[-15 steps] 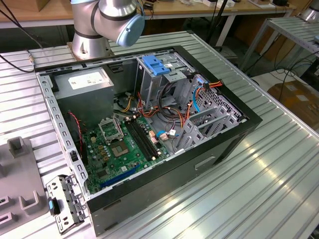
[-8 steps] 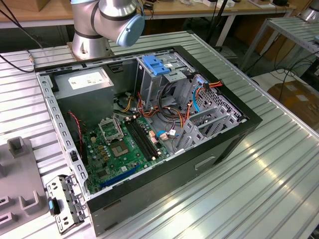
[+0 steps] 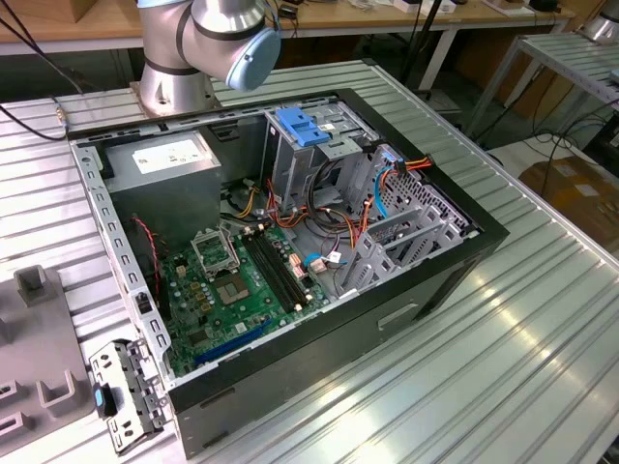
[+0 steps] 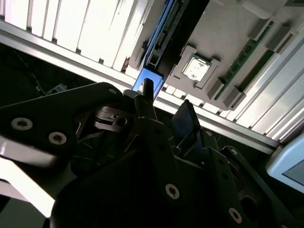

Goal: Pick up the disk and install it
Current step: 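Pick up the disk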

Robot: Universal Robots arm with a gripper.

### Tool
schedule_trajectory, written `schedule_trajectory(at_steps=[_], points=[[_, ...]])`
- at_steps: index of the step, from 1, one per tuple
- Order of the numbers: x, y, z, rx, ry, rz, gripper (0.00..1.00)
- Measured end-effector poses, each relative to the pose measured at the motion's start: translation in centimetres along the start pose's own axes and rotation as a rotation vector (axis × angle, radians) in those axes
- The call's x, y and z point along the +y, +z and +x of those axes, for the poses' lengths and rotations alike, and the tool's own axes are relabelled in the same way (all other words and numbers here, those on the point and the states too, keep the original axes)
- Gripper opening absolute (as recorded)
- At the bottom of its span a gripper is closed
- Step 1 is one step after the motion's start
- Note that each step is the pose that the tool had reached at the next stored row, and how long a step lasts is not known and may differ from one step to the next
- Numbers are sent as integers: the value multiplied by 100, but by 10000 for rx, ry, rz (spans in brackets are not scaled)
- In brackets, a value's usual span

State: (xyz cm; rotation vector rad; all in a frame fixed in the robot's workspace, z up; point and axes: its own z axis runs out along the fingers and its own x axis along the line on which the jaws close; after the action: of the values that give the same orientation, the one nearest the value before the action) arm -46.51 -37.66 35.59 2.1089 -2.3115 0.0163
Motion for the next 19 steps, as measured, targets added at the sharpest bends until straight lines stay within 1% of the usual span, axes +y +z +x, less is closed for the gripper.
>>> schedule_trajectory(at_steps=[1,2,3,4,5,7,8,10,12,13,15,17,19], points=[[2,0,1,-13,0,109,44],[7,2,1,-23,2,197,44],[10,5,2,-34,3,310,44],[9,9,2,-41,2,336,44],[10,10,1,-42,3,350,44],[10,10,1,-43,4,355,45],[11,13,-2,-44,5,358,51],[13,29,-19,-42,4,356,51],[22,70,-53,-43,2,357,51],[41,121,-87,-44,2,358,51],[85,165,-97,-41,1,354,51],[126,190,-96,-43,2,355,51],[133,210,-96,-44,2,344,51]])
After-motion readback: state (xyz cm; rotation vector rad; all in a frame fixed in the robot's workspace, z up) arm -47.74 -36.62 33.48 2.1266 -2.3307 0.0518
